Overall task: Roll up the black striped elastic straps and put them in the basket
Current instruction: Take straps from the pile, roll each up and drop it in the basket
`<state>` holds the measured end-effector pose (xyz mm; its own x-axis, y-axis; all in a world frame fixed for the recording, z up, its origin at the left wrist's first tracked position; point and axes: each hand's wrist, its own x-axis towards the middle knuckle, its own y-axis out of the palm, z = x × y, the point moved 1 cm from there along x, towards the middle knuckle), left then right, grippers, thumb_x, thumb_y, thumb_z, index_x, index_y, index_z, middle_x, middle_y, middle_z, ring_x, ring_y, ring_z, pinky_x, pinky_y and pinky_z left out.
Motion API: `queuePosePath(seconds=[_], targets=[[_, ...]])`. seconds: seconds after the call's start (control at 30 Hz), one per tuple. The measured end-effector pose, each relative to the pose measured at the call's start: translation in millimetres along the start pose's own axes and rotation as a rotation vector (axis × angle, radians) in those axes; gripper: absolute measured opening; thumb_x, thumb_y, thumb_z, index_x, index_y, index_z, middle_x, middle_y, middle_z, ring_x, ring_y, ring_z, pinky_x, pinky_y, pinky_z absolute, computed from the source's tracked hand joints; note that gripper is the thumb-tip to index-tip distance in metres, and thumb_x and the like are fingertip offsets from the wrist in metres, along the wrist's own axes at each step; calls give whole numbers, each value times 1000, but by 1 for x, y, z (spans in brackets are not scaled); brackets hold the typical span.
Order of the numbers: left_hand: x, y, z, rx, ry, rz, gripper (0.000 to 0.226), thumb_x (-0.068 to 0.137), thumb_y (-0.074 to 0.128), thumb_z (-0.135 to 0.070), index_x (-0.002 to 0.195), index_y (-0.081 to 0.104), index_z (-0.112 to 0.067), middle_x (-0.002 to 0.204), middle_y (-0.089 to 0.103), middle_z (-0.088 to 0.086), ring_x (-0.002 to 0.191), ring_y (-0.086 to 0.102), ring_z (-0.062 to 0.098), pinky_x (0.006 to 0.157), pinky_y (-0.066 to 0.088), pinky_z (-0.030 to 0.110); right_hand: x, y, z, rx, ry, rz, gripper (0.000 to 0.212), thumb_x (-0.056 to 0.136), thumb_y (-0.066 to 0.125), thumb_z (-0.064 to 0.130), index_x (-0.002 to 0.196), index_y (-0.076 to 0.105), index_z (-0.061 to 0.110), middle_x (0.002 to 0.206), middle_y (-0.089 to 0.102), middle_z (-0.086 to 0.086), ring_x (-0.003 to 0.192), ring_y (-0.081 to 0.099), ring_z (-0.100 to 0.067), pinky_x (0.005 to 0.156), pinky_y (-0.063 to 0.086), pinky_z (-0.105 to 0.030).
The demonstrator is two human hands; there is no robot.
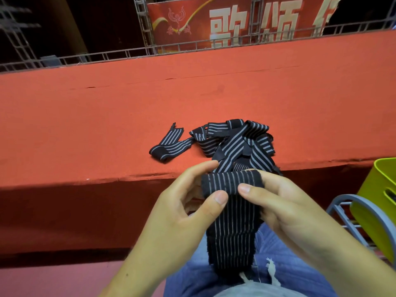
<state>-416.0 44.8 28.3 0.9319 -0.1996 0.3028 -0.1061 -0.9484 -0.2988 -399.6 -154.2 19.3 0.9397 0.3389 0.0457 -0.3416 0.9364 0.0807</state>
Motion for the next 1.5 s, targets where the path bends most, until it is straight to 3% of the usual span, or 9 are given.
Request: queuePosePath(seconds=[0.13,0.3,0.57,0.67,0.8,1.0,1.23,1.4,1.5], targets=[[-1,3,3,7,-27,68,52,96,58,-42,146,45,-43,134,64,-26,127,59,-1,104,48,25,-1,2,0,-75,-21,-3,19,105,62,21,121,73,18,122,76,-10,119,71,-26,111,49,-55],[-3,4,3,53,-32,61,48,102,46,-46,149,35,-46,130,58,-40,119,55,-17,94,39,3,-1,7,-2,-170,-58,-4,15,106,60,23,117,69,21,115,76,-7,113,71,-25,103,55,-46],[-4,3,1,110,-13,88,51,101,40,-47,151,30,-48,138,48,-45,131,44,-19,100,33,1,1,10,0,-211,-143,24,21,104,54,33,114,71,26,111,77,-2,110,72,-19,100,56,-41],[-1,2,1,52,-33,126,47,104,47,-40,149,37,-46,138,54,-38,130,50,-13,105,39,8,1,7,1,-217,-205,-2,22,105,54,31,115,71,21,112,77,-6,110,72,-22,98,56,-40],[2,-1,1,100,16,57,37,101,60,-37,137,56,-46,135,65,-20,132,57,5,112,44,41,2,2,0,-224,-243,-38,23,106,55,29,113,69,13,106,74,-13,104,70,-34,94,53,-49],[1,-1,-4,67,43,-3,24,98,66,-18,118,70,-31,115,75,-10,113,69,15,100,52,41,3,1,-1,-246,-208,-51,20,103,56,37,106,71,25,106,75,-8,105,71,-26,97,56,-47],[-1,-2,-6,49,62,-62,33,93,71,-11,110,73,-39,108,76,-10,102,72,14,91,57,30,0,5,0,-147,-32,-3,36,92,57,54,111,78,33,115,80,6,112,73,-8,105,52,-39],[0,-2,-5,16,102,-140,29,88,73,-16,103,77,-41,103,74,-4,92,71,14,81,58,29,1,5,-3,-114,29,8,65,79,56,86,112,78,34,117,78,-7,116,73,-22,111,50,-54],[0,-2,-5,-9,132,-153,26,85,73,-22,101,78,-41,108,73,-2,99,71,23,84,60,32,2,3,-5,-109,49,11,72,77,54,85,112,78,27,117,78,-10,116,73,-25,113,47,-57]])
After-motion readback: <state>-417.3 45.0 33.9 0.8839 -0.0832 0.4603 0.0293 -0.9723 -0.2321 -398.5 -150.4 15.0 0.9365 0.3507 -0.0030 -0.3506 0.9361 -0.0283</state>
